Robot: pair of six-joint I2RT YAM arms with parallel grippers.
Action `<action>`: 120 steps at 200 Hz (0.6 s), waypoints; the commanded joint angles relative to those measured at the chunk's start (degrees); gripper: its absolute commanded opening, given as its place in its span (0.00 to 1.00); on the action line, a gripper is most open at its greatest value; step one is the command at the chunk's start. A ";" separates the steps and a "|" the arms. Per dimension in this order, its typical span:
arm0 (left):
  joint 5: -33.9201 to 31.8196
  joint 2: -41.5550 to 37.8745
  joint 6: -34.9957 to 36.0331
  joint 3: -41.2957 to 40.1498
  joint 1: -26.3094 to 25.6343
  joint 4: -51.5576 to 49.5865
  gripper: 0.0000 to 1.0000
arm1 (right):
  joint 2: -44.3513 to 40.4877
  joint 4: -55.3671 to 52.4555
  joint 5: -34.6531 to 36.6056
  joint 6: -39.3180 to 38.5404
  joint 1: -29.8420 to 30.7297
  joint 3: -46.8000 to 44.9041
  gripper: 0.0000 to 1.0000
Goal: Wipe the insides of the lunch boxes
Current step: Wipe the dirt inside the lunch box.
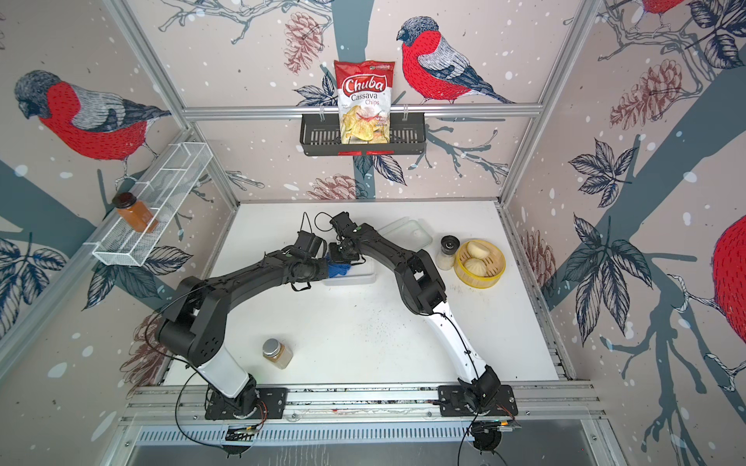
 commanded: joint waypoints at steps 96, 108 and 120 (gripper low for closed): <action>-0.05 1.04 0.31 1.34 -0.23 -8.90 0.00 | -15.19 -3.56 34.61 -8.20 -5.99 -26.53 0.00; -0.11 0.88 0.30 1.32 -0.15 -8.98 0.00 | -16.26 -3.77 36.55 -8.31 -6.45 -27.87 0.00; -0.11 0.77 0.29 1.20 -0.06 -8.94 0.00 | -17.16 -4.52 37.27 -8.63 -6.56 -28.69 0.00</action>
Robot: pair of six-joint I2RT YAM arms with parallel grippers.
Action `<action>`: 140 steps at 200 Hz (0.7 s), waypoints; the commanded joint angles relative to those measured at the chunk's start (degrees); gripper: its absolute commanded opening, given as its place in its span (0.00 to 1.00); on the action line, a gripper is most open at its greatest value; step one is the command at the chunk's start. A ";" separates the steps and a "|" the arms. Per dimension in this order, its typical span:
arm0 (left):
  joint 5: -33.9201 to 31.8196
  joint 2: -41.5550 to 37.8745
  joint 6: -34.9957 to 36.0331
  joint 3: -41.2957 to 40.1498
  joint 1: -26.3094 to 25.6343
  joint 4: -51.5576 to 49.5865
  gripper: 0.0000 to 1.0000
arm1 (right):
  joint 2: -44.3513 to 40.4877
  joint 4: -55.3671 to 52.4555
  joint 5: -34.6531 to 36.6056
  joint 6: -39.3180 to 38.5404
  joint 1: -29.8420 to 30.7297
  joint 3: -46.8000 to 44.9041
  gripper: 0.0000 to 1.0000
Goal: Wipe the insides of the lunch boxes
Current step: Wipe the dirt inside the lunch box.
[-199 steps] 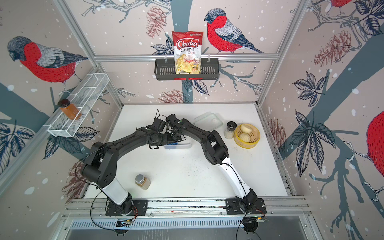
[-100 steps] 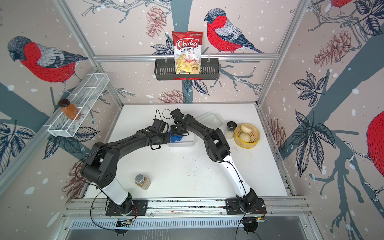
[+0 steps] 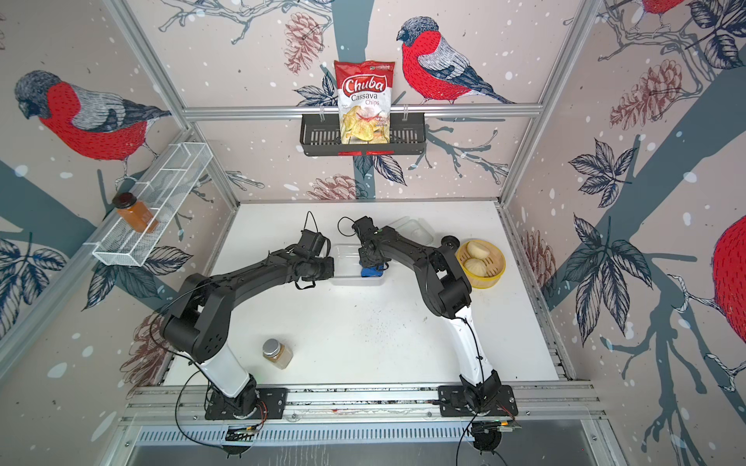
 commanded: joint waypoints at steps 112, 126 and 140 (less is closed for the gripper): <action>-3.69 -0.71 0.59 0.43 0.53 -9.46 0.00 | -4.10 -1.12 -15.41 -0.08 9.89 -12.48 0.00; -3.60 -0.94 0.65 0.30 0.53 -9.46 0.00 | -2.38 -0.04 -18.16 0.84 10.47 -10.04 0.00; -3.43 -1.29 0.61 -0.02 0.53 -9.47 0.00 | 0.14 0.19 -19.50 1.62 10.63 -5.85 0.00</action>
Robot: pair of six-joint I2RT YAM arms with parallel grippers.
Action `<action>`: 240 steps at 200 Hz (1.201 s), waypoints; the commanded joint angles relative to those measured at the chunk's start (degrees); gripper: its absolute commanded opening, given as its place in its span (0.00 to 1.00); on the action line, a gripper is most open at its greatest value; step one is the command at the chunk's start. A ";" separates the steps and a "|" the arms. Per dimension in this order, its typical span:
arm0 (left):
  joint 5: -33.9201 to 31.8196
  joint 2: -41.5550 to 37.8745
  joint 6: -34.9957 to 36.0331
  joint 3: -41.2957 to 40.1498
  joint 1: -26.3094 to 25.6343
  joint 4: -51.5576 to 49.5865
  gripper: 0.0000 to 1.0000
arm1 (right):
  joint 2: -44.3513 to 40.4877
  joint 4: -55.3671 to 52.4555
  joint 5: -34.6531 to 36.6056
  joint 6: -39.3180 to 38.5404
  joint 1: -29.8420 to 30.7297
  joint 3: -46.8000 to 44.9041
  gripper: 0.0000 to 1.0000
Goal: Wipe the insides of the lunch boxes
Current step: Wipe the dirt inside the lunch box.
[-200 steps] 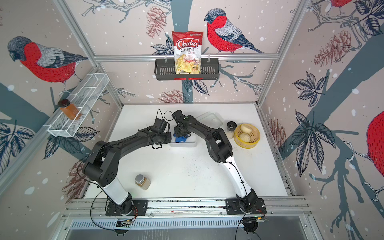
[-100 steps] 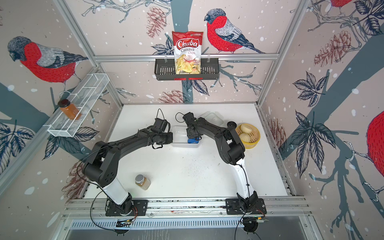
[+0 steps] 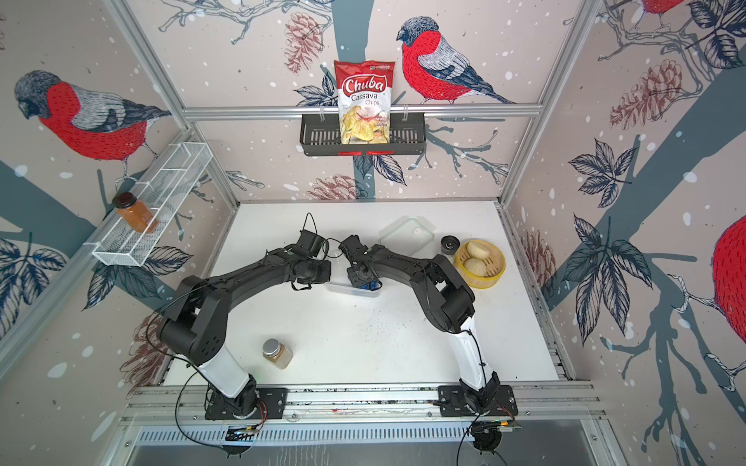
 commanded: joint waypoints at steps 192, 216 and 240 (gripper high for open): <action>-2.60 -0.67 -1.81 -1.09 0.27 -3.17 0.00 | -1.59 0.41 -20.96 7.13 -9.10 14.43 0.00; -3.03 -0.83 -1.90 -0.76 0.27 -3.48 0.00 | -2.38 -1.54 -20.96 6.34 -9.17 16.24 0.00; -3.29 -0.66 -1.89 -0.08 0.27 -3.91 0.00 | -1.76 -0.39 -22.00 6.61 -8.30 18.31 0.00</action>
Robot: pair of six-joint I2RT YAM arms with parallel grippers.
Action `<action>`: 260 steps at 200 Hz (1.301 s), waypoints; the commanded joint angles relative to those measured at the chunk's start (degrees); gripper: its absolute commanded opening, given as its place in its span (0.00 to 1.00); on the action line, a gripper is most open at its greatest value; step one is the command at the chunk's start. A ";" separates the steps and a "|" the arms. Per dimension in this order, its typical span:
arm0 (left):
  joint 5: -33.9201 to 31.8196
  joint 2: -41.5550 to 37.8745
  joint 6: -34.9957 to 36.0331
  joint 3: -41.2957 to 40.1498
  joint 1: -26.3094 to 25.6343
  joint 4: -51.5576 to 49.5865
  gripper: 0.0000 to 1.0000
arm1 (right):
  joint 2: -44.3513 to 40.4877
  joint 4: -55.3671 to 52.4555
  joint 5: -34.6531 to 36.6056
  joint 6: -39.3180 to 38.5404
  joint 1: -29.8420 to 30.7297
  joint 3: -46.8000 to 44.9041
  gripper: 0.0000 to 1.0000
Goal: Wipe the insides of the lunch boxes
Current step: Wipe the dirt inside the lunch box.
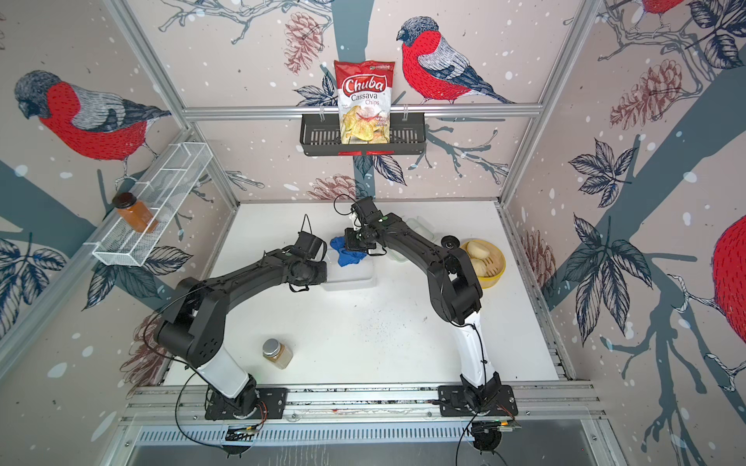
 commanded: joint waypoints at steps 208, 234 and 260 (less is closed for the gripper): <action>-0.67 1.71 -0.15 2.38 -0.06 -3.86 0.00 | -2.06 -3.18 15.72 -6.86 -3.24 -6.89 0.00; -0.47 1.92 0.02 2.84 -0.06 -3.86 0.00 | -5.71 -2.82 14.24 -6.92 -3.25 -10.60 0.00; -0.33 1.71 0.02 2.67 -0.06 -3.86 0.00 | -8.74 -2.56 13.09 -6.68 -3.01 -12.50 0.00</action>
